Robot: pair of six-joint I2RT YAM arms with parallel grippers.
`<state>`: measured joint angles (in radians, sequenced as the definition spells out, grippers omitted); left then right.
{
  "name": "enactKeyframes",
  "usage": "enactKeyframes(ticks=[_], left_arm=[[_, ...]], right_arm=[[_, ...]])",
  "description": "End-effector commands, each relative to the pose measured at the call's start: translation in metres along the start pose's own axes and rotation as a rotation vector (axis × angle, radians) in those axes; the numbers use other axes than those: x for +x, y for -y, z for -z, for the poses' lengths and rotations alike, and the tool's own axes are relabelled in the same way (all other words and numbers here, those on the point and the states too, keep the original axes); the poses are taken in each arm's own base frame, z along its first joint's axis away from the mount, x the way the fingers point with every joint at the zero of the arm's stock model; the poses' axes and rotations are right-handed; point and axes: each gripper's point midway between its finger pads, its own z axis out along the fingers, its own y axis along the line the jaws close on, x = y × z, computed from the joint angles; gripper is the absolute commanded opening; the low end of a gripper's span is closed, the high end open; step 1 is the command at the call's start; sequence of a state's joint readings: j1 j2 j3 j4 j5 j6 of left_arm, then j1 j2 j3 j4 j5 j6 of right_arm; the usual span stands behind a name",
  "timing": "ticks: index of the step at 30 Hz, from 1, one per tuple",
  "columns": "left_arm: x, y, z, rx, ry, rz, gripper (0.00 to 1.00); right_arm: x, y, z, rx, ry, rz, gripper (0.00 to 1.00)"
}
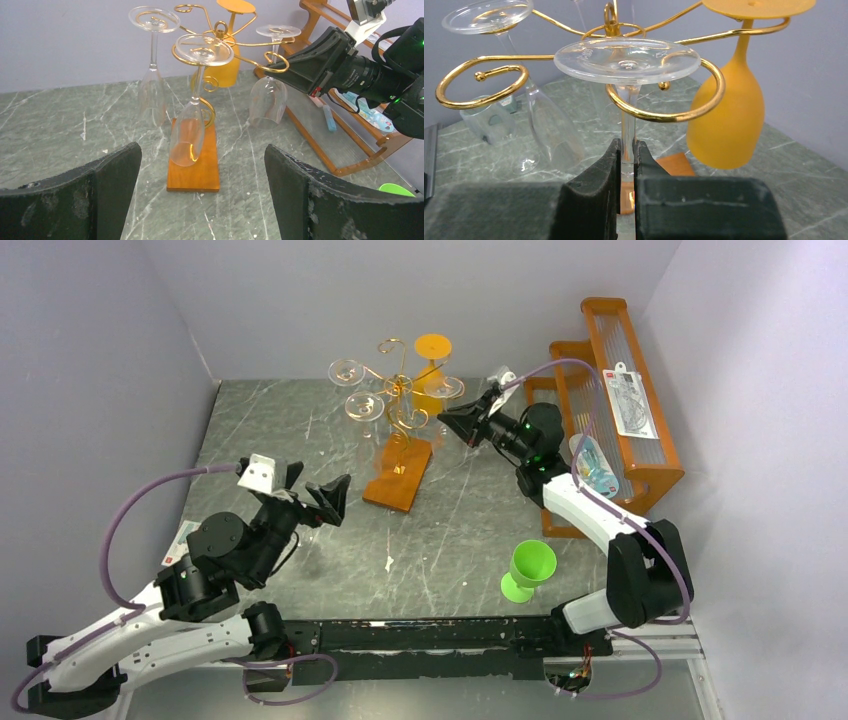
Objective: Place the wine glass upside down on the wine glass rack
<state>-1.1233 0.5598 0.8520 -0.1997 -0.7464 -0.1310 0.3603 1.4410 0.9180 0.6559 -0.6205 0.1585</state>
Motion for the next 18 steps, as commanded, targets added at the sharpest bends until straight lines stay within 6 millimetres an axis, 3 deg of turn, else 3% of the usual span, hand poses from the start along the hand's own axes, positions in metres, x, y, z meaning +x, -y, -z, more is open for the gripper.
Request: enactKeyframes(ticks=[1, 9, 18], left_arm=[[-0.009, 0.001, 0.004, 0.015, 0.020, 0.021, 0.97], [-0.008, 0.002, 0.004, 0.025, 0.014, 0.020, 0.97], [-0.007, 0.003, 0.004, 0.029, 0.011, 0.020, 0.97]], right_arm=[[-0.031, 0.008, 0.006, 0.079, 0.112, 0.047, 0.00], [-0.038, 0.021, 0.011, 0.174, 0.157, 0.024, 0.00], [-0.031, 0.029, 0.003, 0.190, 0.131, -0.028, 0.00]])
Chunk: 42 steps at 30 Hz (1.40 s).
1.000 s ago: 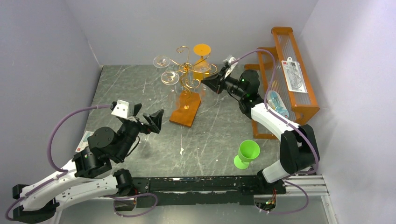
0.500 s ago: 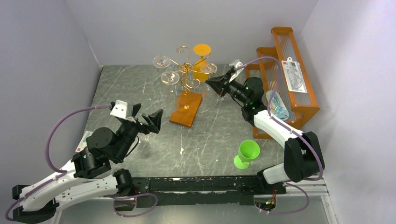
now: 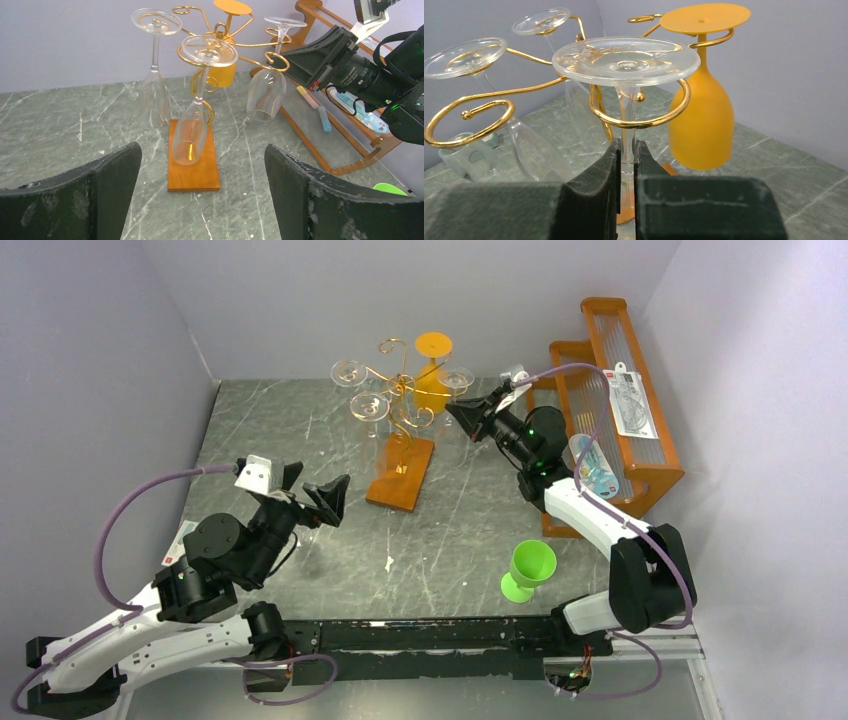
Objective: Place the wine glass upside down on the wine glass rack
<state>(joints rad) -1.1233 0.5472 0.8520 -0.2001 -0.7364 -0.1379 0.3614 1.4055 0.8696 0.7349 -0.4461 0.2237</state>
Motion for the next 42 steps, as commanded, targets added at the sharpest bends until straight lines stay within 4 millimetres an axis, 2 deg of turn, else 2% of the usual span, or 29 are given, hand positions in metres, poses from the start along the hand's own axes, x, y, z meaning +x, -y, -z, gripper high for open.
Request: enactKeyframes(ticks=[1, 5, 15, 25, 38, 42], left_arm=[[-0.004, 0.002, 0.002, 0.019, 0.002, 0.004, 0.97], [-0.003, 0.003, 0.002, 0.020, -0.001, 0.000, 0.97], [-0.002, 0.002, 0.001, 0.014, 0.000, -0.003, 0.97], [-0.001, 0.002, 0.000, 0.013, -0.002, -0.010, 0.97], [-0.003, 0.003, 0.000, 0.014, 0.001, -0.011, 0.97], [-0.004, 0.003, 0.000, 0.014, 0.002, -0.013, 0.97]], right_arm=[[-0.012, 0.008, -0.009, 0.029, 0.032, -0.005, 0.00], [-0.007, 0.011, -0.011, 0.038, 0.016, -0.020, 0.00], [-0.025, 0.002, 0.001, 0.023, 0.106, 0.004, 0.00], [-0.026, 0.008, 0.006, 0.071, 0.131, 0.002, 0.00], [-0.003, 0.016, -0.012, 0.070, 0.020, -0.080, 0.00], [0.001, 0.013, -0.013, 0.049, 0.004, -0.081, 0.06]])
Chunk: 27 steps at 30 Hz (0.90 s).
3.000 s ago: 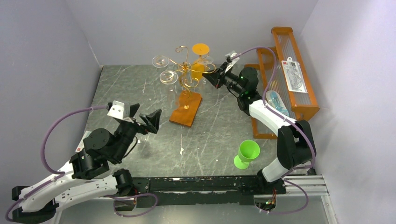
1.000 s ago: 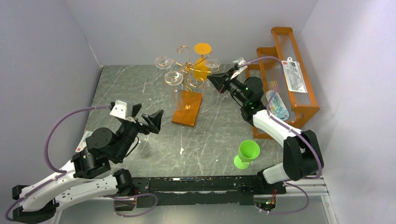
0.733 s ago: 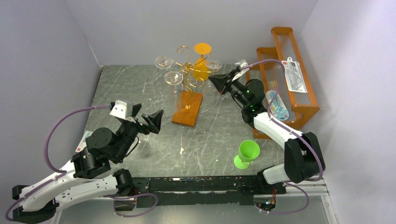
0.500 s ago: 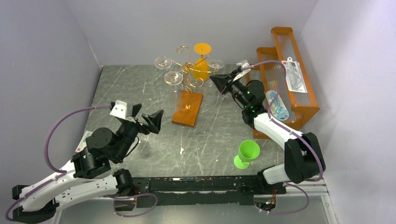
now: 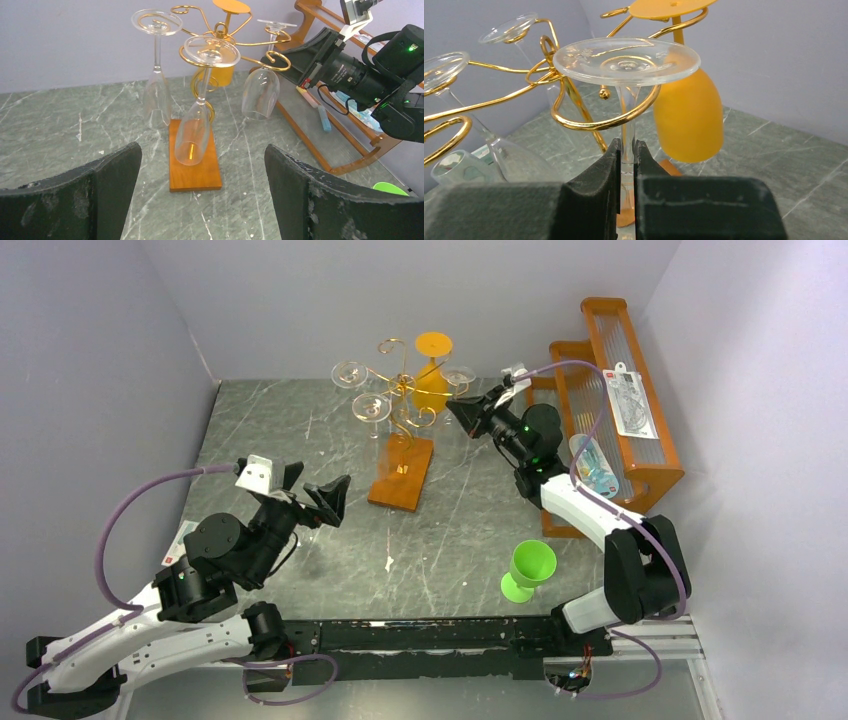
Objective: Place the wine glass upside down on the wine glass rack
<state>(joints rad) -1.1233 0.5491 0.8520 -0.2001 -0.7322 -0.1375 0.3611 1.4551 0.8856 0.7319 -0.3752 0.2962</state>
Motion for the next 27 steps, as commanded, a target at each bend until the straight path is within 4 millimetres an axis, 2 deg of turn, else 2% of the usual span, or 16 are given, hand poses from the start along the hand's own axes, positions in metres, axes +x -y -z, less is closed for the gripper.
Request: enactKeyframes(ticks=[1, 7, 13, 17, 22, 27], left_arm=[[-0.005, 0.002, 0.000, 0.012, 0.004, -0.010, 0.97], [-0.004, 0.003, 0.000, 0.015, 0.001, -0.005, 0.97], [-0.006, 0.007, -0.001, 0.029, -0.002, 0.001, 0.97], [-0.007, 0.009, -0.002, 0.032, -0.003, 0.010, 0.97], [-0.007, 0.009, -0.001, 0.029, -0.011, 0.019, 0.97], [-0.010, 0.009, 0.000, 0.029, -0.009, 0.036, 0.97]], right_arm=[[-0.011, -0.006, -0.006, -0.034, 0.011, 0.004, 0.08], [-0.011, -0.009, 0.003, -0.032, 0.019, 0.015, 0.37], [-0.010, -0.012, 0.021, -0.012, 0.001, 0.019, 0.54], [-0.006, -0.015, 0.041, 0.022, -0.007, -0.012, 0.68], [-0.005, -0.021, 0.079, 0.099, -0.014, -0.094, 0.74], [-0.013, -0.007, 0.129, 0.344, -0.073, -0.189, 0.74]])
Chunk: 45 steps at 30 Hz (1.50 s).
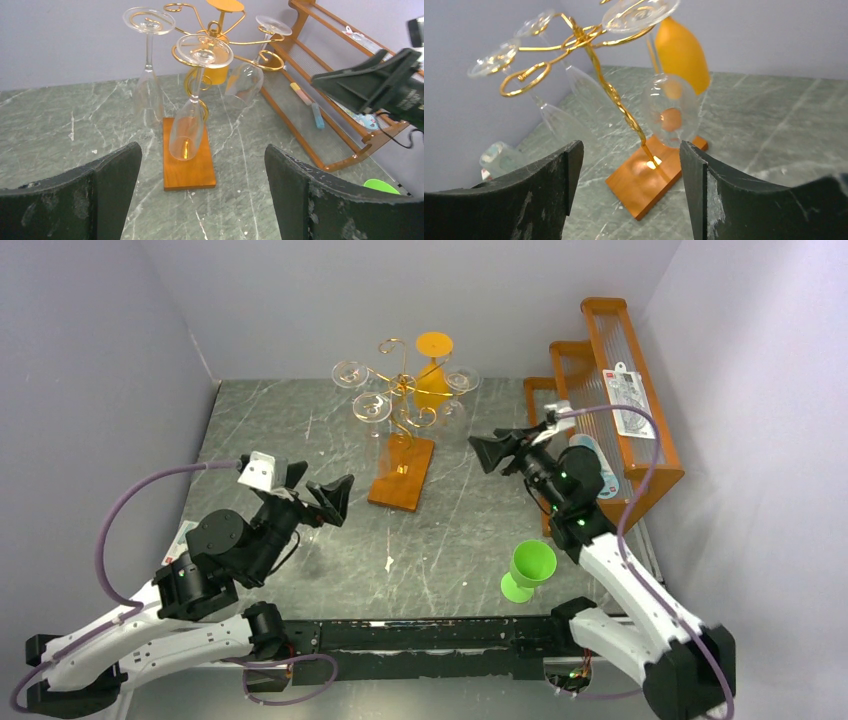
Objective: Place the wine glass upside down on the wine glass rack
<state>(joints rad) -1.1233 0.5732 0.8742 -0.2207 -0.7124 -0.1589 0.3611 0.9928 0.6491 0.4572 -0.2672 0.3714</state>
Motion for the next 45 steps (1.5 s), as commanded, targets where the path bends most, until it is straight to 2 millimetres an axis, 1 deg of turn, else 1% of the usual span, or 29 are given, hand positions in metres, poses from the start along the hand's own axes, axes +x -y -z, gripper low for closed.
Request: enactKeyframes(ticks=[1, 4, 6, 9, 12, 13, 15, 16, 18, 20, 25, 30, 33, 35, 38, 40, 43, 45], left_arm=[[-0.011, 0.004, 0.002, 0.014, 0.016, 0.037, 0.97], [-0.009, 0.011, 0.000, 0.045, 0.032, 0.062, 0.97], [-0.007, 0.021, -0.002, 0.093, 0.038, 0.068, 0.97], [-0.002, 0.032, -0.007, 0.126, 0.026, 0.074, 0.97], [0.007, 0.036, -0.013, 0.117, -0.009, 0.062, 0.97], [0.010, 0.037, -0.015, 0.115, -0.017, 0.057, 0.97], [0.014, 0.041, -0.018, 0.124, -0.026, 0.050, 0.97], [0.017, 0.046, -0.019, 0.144, -0.031, 0.044, 0.97], [0.020, 0.053, -0.020, 0.186, -0.031, 0.030, 0.97], [0.023, 0.058, -0.020, 0.211, -0.033, 0.022, 0.97], [0.036, 0.055, -0.023, 0.193, -0.047, 0.009, 0.97], [0.042, 0.049, -0.026, 0.152, -0.055, 0.003, 0.97], [0.042, 0.046, -0.027, 0.133, -0.049, 0.000, 0.97], [0.042, 0.045, -0.027, 0.129, -0.048, 0.000, 0.97], [0.042, 0.044, -0.027, 0.124, -0.048, 0.002, 0.97], [0.041, 0.043, -0.026, 0.123, -0.050, 0.003, 0.97], [0.040, 0.040, -0.025, 0.112, -0.051, 0.004, 0.97], [0.040, 0.038, -0.023, 0.105, -0.048, 0.008, 0.97]], right_arm=[[-0.002, 0.028, 0.044, 0.295, -0.084, -0.115, 0.73], [0.001, 0.045, 0.076, 0.491, -0.166, -0.160, 0.73], [0.006, 0.048, 0.096, 0.575, -0.241, -0.190, 0.72], [0.010, 0.036, 0.118, 0.599, -0.370, -0.210, 0.70], [0.018, 0.022, 0.141, 0.605, -0.531, -0.224, 0.69], [0.025, 0.019, 0.152, 0.614, -0.605, -0.227, 0.69], [0.036, 0.014, 0.164, 0.602, -0.686, -0.227, 0.69], [0.048, 0.016, 0.172, 0.611, -0.723, -0.227, 0.69], [0.067, 0.011, 0.184, 0.592, -0.787, -0.251, 0.70], [0.080, 0.005, 0.193, 0.576, -0.837, -0.288, 0.70], [0.100, -0.015, 0.203, 0.503, -0.879, -0.399, 0.68], [0.111, -0.017, 0.214, 0.517, -0.934, -0.423, 0.65], [0.114, -0.015, 0.215, 0.527, -0.952, -0.415, 0.59], [0.107, -0.011, 0.210, 0.533, -0.930, -0.391, 0.59], [0.088, -0.006, 0.198, 0.546, -0.850, -0.352, 0.63], [0.076, -0.003, 0.193, 0.555, -0.811, -0.329, 0.65], [0.067, -0.001, 0.193, 0.574, -0.790, -0.309, 0.66], [0.061, -0.004, 0.194, 0.567, -0.771, -0.305, 0.67]])
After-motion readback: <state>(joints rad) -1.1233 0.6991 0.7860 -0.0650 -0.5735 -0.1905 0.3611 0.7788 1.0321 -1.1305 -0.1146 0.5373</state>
